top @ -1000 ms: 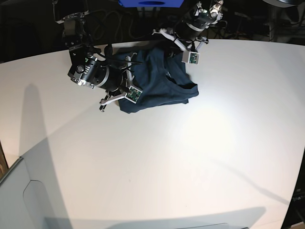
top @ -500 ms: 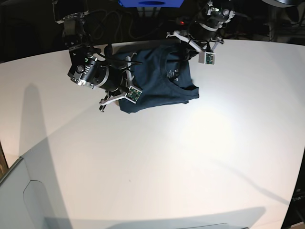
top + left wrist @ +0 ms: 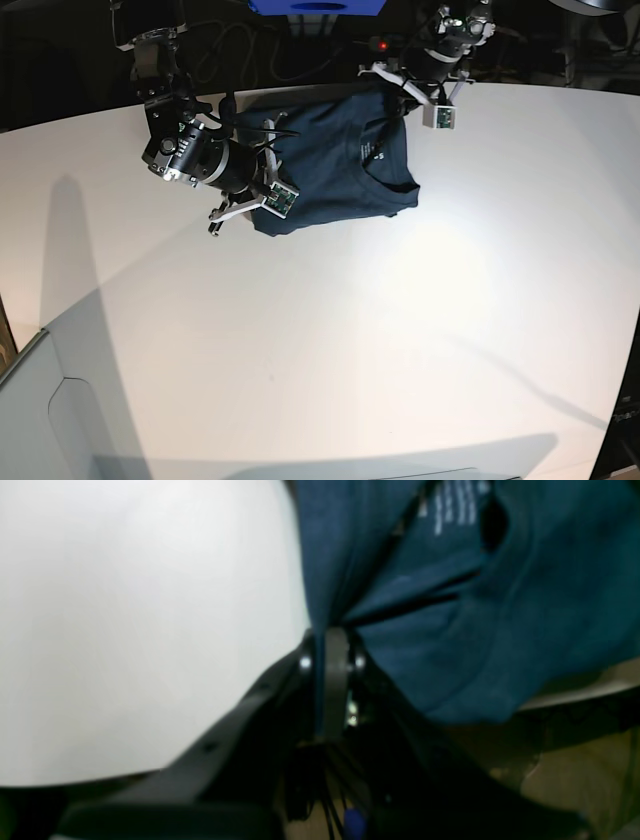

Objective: Fold the T-shirt properly
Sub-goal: 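Grasp the bundle edges with both grippers and square the shirt, then push the folded shirt with the left gripper to flatten and align it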

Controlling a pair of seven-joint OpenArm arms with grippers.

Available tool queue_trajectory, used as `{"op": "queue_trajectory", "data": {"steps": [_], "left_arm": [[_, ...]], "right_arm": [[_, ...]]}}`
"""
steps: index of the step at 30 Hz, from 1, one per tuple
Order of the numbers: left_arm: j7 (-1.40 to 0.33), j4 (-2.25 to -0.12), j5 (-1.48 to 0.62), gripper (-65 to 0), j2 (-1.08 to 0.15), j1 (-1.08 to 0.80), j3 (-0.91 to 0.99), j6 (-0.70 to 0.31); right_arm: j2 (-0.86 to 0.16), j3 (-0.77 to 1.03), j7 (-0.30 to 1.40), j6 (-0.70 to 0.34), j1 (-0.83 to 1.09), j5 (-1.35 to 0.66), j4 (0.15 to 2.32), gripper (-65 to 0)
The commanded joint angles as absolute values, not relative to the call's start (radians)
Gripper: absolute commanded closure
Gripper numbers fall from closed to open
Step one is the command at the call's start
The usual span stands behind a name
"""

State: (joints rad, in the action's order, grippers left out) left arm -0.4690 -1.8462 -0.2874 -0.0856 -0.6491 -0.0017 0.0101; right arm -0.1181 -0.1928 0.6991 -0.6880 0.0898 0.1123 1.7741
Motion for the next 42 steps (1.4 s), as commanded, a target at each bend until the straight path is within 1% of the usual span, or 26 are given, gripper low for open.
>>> {"op": "queue_trajectory", "data": {"steps": [1, 3, 4, 8, 10, 11, 12, 13, 17, 21, 27, 34, 42], "left_arm": [[-0.455, -1.86, -0.291, 0.0, -0.087, -0.65, -0.002, 0.005], [-0.455, -1.862, -0.291, -0.4, -0.087, -0.653, -0.002, 0.007], [-0.455, -1.867, -0.291, -4.3, -0.084, -0.654, 0.001, 0.007], [-0.455, -1.886, -0.291, -26.5, -0.085, -0.657, -0.001, 0.004], [-0.455, -1.911, -0.291, -35.2, -0.087, -0.674, 0.005, 0.004], [-0.455, -1.929, -0.291, -38.2, -0.087, -0.684, 0.005, 0.004], [-0.455, -1.951, -0.291, -39.8, -0.087, -0.69, 0.005, 0.004], [-0.455, -1.972, -0.291, -40.7, -0.087, -0.704, 0.005, 0.002], [-0.455, -2.031, -0.291, -40.7, -0.087, -0.742, 0.007, 0.002], [-0.455, -2.045, -0.292, -40.7, -0.087, -0.756, 0.007, 0.001], [-0.455, -2.035, -0.314, -40.9, -0.085, -0.665, 0.007, 0.001], [-0.455, -1.926, -0.493, -41.0, -0.087, -0.578, 0.007, 0.002], [-0.447, -1.794, -0.533, -41.0, -0.087, -0.536, 0.007, 0.001]], "right_arm": [[-0.117, -0.193, 0.679, -0.698, 0.082, 0.102, 1.788, 0.0], [-0.117, -0.193, 0.679, -0.698, 0.082, 0.102, 1.79, 0.0], [-0.117, -0.193, 0.679, -0.698, 0.082, 0.102, 1.79, 0.0], [-0.117, -0.193, 0.679, -0.698, 0.084, 0.102, 1.793, 0.0], [-0.117, -0.193, 0.679, -0.698, 0.084, 0.102, 1.793, 0.0], [-0.117, -0.193, 0.679, -0.698, 0.084, 0.102, 1.794, 0.0], [-0.117, -0.193, 0.679, -0.698, 0.084, 0.102, 1.794, 0.0], [-0.119, -0.193, 0.679, -0.698, 0.084, 0.102, 1.794, 0.0], [-0.119, -0.193, 0.679, -0.698, 0.084, 0.101, 1.794, 0.0], [-0.12, -0.193, 0.679, -0.698, 0.085, 0.101, 1.794, 0.0], [-0.136, -0.171, 0.679, -0.698, 0.094, 0.101, 1.794, 0.0], [-0.139, -0.091, 0.679, -0.698, 0.127, 0.099, 1.796, 0.0], [-0.14, -0.027, 0.679, -0.698, 0.166, 0.101, 1.837, 0.0]]}}
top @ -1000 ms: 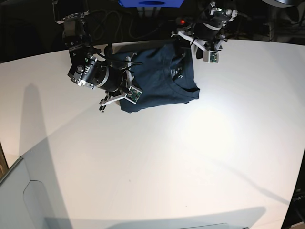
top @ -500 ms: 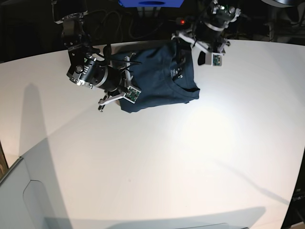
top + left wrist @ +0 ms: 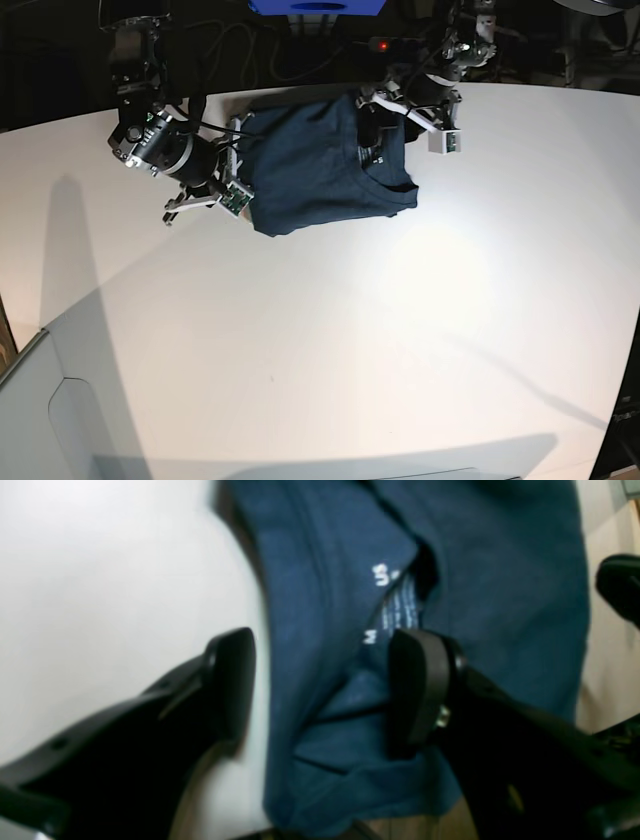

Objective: Fold the T-shirt properly
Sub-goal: 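Push the folded shirt with the left gripper to flatten and align it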

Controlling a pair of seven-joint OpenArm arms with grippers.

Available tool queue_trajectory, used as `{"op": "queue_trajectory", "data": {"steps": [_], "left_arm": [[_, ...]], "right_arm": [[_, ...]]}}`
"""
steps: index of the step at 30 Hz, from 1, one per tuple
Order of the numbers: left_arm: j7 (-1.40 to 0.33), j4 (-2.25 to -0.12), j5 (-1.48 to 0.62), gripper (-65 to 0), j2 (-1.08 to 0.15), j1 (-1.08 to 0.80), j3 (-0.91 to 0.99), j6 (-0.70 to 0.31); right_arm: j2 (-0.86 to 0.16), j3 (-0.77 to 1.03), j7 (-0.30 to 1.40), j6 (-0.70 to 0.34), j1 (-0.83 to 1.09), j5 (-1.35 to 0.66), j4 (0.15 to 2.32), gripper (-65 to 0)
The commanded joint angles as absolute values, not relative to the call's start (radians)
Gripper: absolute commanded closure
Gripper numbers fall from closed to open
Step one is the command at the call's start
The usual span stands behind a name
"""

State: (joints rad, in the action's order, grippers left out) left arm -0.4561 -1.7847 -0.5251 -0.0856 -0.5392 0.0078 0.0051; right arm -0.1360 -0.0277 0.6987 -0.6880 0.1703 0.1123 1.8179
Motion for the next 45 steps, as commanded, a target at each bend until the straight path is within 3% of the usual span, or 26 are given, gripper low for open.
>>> {"op": "queue_trajectory", "data": {"steps": [1, 10, 17, 20, 25, 28, 36, 41, 45], "left_arm": [[-0.449, -1.782, -0.533, -41.0, -0.087, -0.53, 0.007, 0.001], [-0.453, -1.738, -0.535, -39.5, -0.079, -0.469, -0.01, -0.002], [-0.453, -1.725, -0.535, -9.4, -0.087, -0.42, -0.062, -0.002], [-0.455, -1.676, -0.535, -0.2, -0.087, -0.386, -0.062, -0.001], [-0.493, -1.569, -0.522, 0.0, -0.096, -0.285, -0.084, -0.001], [-0.59, -1.529, -0.529, 0.0, -0.17, -0.165, -0.179, -0.001], [-0.661, -1.365, -0.522, 0.0, -0.34, 0.295, -0.653, -0.012], [-0.657, -1.279, -0.521, 0.0, -0.36, 0.568, -0.983, -0.171], [-0.627, -1.236, -0.495, 0.0, -0.309, 0.704, -1.15, -0.229]], "right_arm": [[-0.14, -0.027, 0.679, -0.698, 0.168, 0.101, 1.837, 0.0], [-0.154, -0.016, 0.68, -0.698, 0.183, 0.102, 1.885, 0.0], [-0.151, 0.153, 0.68, -0.698, 0.214, 0.101, 1.966, 0.0], [-0.151, 0.228, 0.68, -0.698, 0.239, 0.097, 1.972, 0.0], [-0.148, 0.354, 0.68, -0.698, 0.28, 0.096, 1.98, 0.0], [-0.147, 0.42, 0.68, -0.698, 0.309, 0.094, 1.991, 0.0], [-0.073, 0.63, 0.68, -0.698, 0.338, 0.096, 1.992, 0.0], [-0.027, 0.72, 0.68, -0.698, 0.338, 0.099, 1.992, 0.0], [-0.015, 0.73, 0.68, -0.698, 0.352, 0.101, 1.992, 0.0]]}}
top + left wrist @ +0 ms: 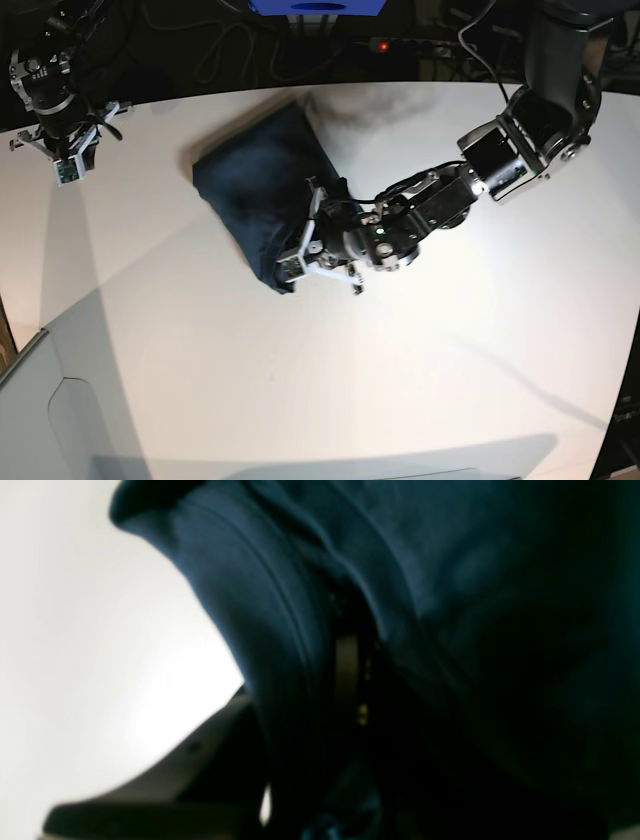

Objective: Fold the T-shirt properly
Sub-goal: 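Push the folded shirt with the left gripper to flatten and align it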

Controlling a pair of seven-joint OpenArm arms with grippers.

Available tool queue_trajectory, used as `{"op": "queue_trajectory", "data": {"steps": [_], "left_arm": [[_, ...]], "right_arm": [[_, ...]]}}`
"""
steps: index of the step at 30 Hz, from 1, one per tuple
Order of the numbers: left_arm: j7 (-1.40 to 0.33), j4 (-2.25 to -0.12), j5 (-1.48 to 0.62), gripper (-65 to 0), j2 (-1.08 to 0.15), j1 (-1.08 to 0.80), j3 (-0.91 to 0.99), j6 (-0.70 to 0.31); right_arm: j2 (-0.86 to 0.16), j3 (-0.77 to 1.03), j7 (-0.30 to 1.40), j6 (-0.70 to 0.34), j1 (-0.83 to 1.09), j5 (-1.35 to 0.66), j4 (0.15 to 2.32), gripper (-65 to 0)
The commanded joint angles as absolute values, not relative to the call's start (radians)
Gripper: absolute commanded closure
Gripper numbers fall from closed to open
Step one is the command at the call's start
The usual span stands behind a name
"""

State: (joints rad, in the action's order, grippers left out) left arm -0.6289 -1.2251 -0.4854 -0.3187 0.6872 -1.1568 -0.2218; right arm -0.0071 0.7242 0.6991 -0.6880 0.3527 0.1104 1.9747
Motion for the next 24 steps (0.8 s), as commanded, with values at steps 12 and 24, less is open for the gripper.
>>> {"op": "queue_trajectory", "data": {"steps": [12, 24], "left_arm": [[-0.55, -1.113, -0.068, 0.0, -0.12, 0.768, -1.285, -0.412], [-0.661, -1.228, -0.047, -30.5, -0.14, 0.789, -1.204, -0.401]], "right_arm": [[0.008, 0.727, 0.68, -0.698, 0.383, 0.101, 1.992, 0.0], [0.008, 0.722, 0.68, -0.698, 0.383, 0.101, 1.992, 0.0]]}}
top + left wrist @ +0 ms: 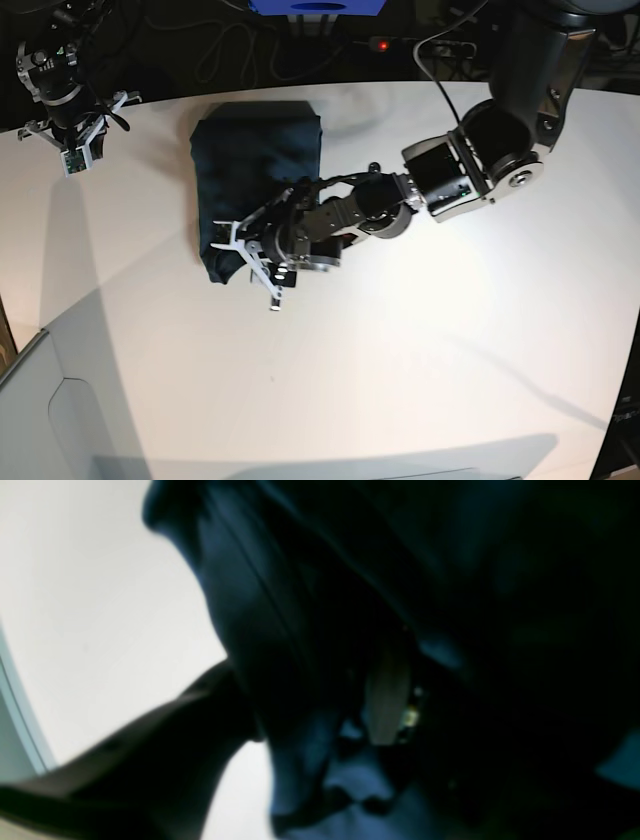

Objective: Fold the T-shirt properly

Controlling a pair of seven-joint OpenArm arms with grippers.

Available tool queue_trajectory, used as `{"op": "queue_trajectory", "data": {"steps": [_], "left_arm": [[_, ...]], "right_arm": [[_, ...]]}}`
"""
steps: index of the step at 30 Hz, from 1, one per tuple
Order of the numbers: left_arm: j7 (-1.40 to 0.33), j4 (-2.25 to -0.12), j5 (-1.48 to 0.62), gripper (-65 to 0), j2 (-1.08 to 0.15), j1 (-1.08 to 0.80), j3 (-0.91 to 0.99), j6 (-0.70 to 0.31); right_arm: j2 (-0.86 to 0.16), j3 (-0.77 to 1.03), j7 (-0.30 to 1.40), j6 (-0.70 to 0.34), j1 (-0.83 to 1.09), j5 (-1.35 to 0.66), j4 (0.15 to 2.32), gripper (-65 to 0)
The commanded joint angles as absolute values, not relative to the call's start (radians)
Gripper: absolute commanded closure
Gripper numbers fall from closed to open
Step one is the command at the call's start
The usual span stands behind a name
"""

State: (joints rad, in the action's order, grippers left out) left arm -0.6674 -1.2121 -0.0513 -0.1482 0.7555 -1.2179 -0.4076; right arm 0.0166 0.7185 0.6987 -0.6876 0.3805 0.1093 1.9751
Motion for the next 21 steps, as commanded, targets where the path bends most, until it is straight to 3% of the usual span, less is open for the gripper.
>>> {"op": "queue_trajectory", "data": {"steps": [1, 13, 21], "left_arm": [[-0.664, -1.254, -0.047, -31.5, -0.15, 0.789, -1.187, -0.401], [-0.659, -1.471, -0.056, -32.4, -0.271, 0.756, -0.878, -0.401], [-0.665, -1.607, -0.056, -32.3, -0.403, 0.55, -0.522, -0.403]], "right_arm": [[0.008, 0.722, 0.68, -0.698, 0.383, 0.101, 1.992, 0.0], [0.008, 0.662, 0.68, -0.698, 0.384, 0.099, 1.994, 0.0], [0.008, 0.476, 0.68, -0.698, 0.42, 0.099, 2.054, 0.0]]}}
